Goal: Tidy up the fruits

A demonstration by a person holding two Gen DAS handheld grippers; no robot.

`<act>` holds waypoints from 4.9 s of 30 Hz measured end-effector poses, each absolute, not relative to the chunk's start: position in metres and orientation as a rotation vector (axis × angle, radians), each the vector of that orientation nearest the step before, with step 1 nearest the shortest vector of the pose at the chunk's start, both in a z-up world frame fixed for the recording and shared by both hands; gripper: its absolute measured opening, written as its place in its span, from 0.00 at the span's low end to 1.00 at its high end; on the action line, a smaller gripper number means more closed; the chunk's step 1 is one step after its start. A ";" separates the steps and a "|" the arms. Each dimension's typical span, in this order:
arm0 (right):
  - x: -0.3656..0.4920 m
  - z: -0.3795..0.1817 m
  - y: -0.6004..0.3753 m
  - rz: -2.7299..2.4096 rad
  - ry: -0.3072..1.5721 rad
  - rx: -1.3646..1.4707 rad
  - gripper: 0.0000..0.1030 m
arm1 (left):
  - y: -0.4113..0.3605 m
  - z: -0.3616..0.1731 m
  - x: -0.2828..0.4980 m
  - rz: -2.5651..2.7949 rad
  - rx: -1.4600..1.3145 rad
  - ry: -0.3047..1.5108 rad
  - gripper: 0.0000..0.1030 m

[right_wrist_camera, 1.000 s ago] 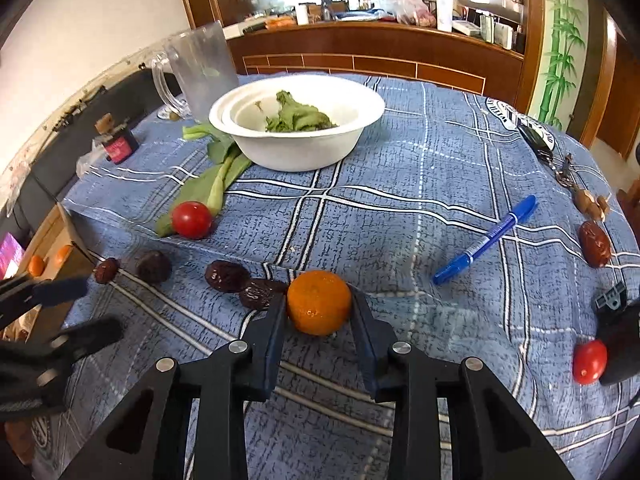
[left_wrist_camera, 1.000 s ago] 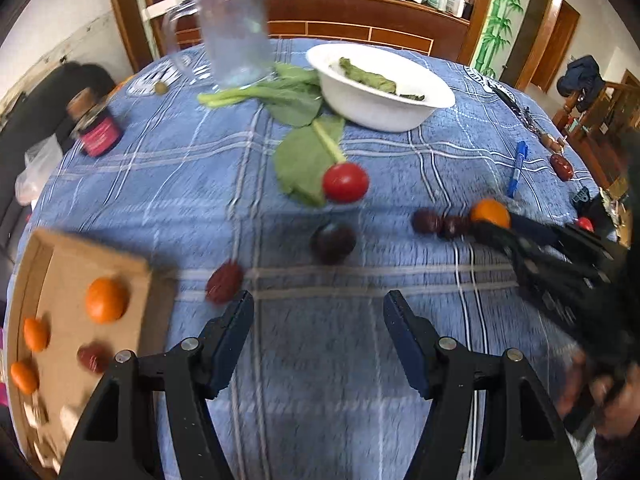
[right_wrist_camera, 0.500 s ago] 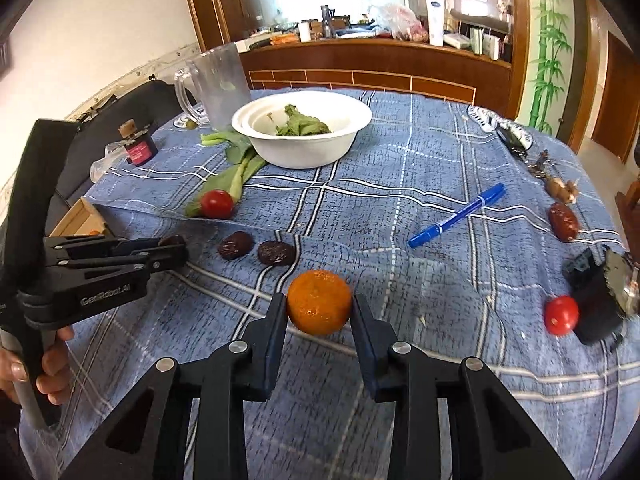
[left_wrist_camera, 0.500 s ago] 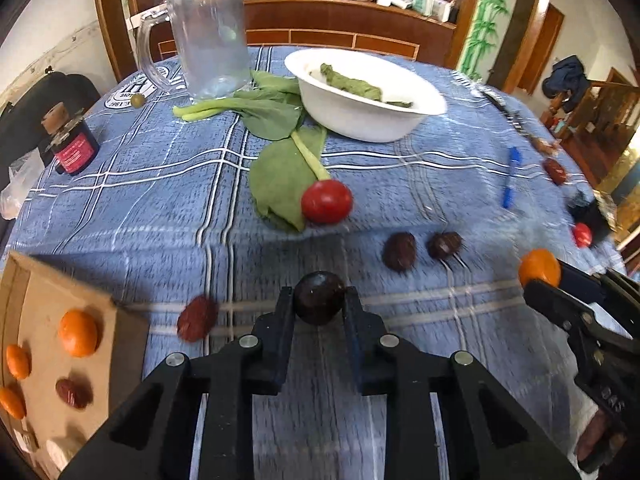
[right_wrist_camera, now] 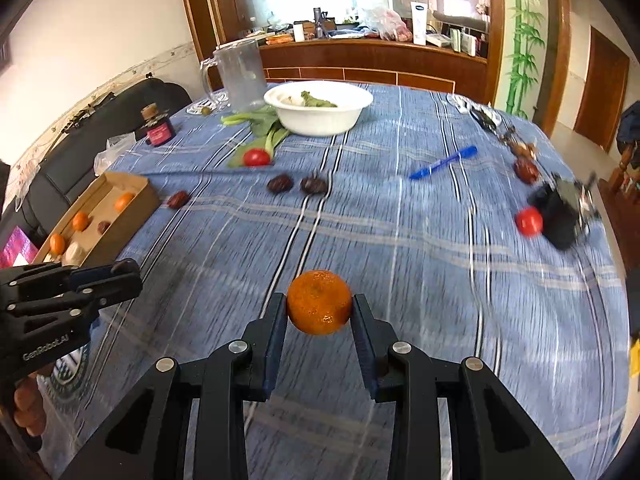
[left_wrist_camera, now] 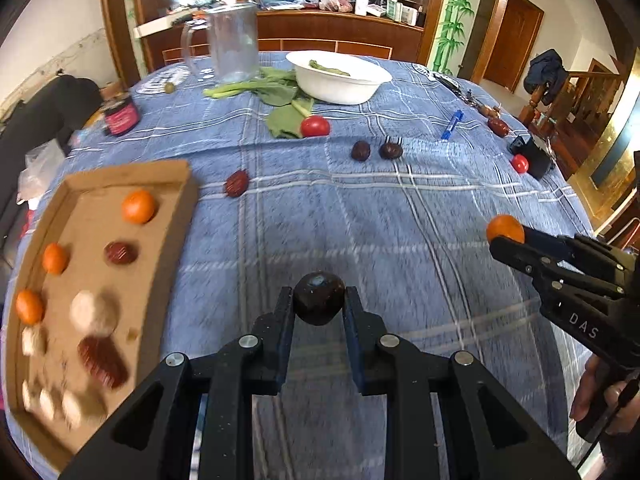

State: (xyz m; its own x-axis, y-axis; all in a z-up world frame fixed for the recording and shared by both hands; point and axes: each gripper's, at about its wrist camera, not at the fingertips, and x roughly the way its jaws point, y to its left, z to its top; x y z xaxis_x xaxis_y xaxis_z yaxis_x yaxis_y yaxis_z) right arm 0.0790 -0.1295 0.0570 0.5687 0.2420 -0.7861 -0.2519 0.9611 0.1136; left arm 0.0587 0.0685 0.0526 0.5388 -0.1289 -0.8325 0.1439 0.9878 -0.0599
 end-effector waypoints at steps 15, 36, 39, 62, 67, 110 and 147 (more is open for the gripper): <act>0.030 0.070 -0.097 0.237 0.919 0.038 0.34 | 0.126 0.079 -0.007 -0.155 -0.083 0.957 0.23; 0.060 0.088 0.046 0.481 0.873 -0.059 0.35 | 0.278 0.089 -0.022 0.094 -0.192 0.920 0.23; 0.067 0.088 0.066 0.516 0.874 -0.076 0.35 | 0.295 0.087 -0.020 0.124 -0.201 0.923 0.23; 0.137 0.056 0.194 0.669 0.935 -0.221 0.35 | 0.310 0.046 0.040 0.122 -0.229 1.015 0.23; 0.153 0.047 0.201 0.672 0.948 -0.230 0.35 | 0.315 0.037 0.047 0.131 -0.226 1.033 0.23; 0.069 0.078 0.116 0.516 0.935 -0.216 0.71 | 0.308 0.071 -0.027 0.170 -0.211 0.864 0.56; -0.111 0.093 0.059 0.253 0.826 -0.120 0.96 | 0.261 0.094 -0.159 0.429 -0.002 0.711 0.92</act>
State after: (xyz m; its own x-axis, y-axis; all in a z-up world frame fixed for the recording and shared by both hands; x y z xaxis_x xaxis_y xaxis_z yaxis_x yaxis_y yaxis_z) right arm -0.1112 0.0590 0.0927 0.6498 0.1754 -0.7396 -0.2684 0.9633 -0.0074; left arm -0.1588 0.2605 0.0938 0.6748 0.3806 -0.6323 -0.3819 0.9132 0.1421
